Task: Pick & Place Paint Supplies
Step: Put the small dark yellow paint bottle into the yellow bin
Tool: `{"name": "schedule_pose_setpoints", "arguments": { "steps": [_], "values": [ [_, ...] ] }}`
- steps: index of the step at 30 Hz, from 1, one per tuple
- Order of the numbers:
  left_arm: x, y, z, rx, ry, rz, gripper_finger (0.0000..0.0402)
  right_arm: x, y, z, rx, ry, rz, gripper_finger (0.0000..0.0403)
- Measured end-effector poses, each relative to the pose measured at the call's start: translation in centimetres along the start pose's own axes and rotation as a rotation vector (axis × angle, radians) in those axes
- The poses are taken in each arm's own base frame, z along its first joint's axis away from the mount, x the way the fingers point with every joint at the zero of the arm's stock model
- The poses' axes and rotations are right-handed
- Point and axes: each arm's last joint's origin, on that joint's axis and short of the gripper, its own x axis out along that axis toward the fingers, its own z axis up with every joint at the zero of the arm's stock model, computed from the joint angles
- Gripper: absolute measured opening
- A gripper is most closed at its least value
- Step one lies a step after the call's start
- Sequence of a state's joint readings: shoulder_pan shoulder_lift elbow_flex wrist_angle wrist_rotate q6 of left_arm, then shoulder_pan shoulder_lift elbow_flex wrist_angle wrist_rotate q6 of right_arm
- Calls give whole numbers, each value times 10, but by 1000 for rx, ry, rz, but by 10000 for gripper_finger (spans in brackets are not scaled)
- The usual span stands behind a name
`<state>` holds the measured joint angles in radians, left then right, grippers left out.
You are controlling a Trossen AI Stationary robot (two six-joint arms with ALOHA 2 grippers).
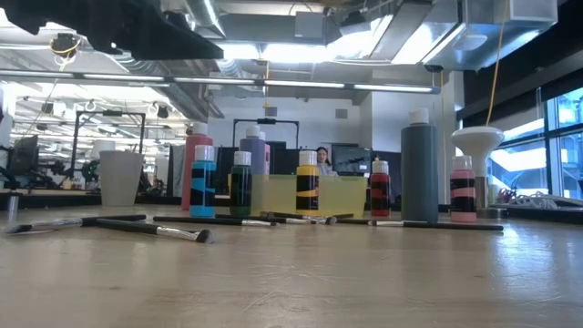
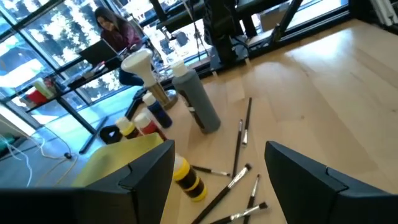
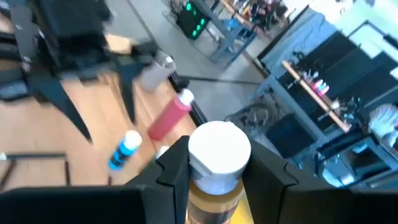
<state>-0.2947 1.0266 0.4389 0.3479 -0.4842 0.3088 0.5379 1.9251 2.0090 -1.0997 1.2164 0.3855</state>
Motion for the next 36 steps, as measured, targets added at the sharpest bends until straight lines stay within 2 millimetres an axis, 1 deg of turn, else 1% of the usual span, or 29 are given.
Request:
{"name": "schedule_pose_setpoints", "arguments": {
  "steps": [5,10,13,17,20,21,23,25,27,29,31,33,36],
  "values": [
    [-14,9,4,-47,-7,6,246,-16,-46,-6,125,89,67,115],
    [-31,19,2,-107,29,18,246,-30,-81,-8,188,153,146,115],
    [-43,25,0,-142,49,24,246,-38,-104,-7,230,180,234,115],
    [-58,32,-3,-199,55,22,246,-38,-128,-6,283,195,264,115],
    [-68,37,-5,-227,53,22,246,-30,-143,-3,299,196,284,115],
    [-71,39,-5,-233,48,20,246,-24,-144,0,291,190,310,115],
    [-76,42,-5,-243,37,28,246,-8,-141,11,286,147,415,115],
    [-81,45,-4,-259,9,46,246,16,-134,23,267,47,589,115],
    [-86,48,-3,-270,-17,53,246,44,-127,28,231,-50,722,115],
    [-90,51,-2,-284,-36,57,246,72,-123,24,202,-77,765,115],
    [-95,53,-4,-293,-34,56,246,100,-124,18,197,-99,753,115],
    [-99,54,-6,-298,-36,58,246,133,-126,9,241,-144,766,115],
    [-104,56,-8,-306,-42,59,246,182,-122,-10,323,-200,867,115]
  ]
}}
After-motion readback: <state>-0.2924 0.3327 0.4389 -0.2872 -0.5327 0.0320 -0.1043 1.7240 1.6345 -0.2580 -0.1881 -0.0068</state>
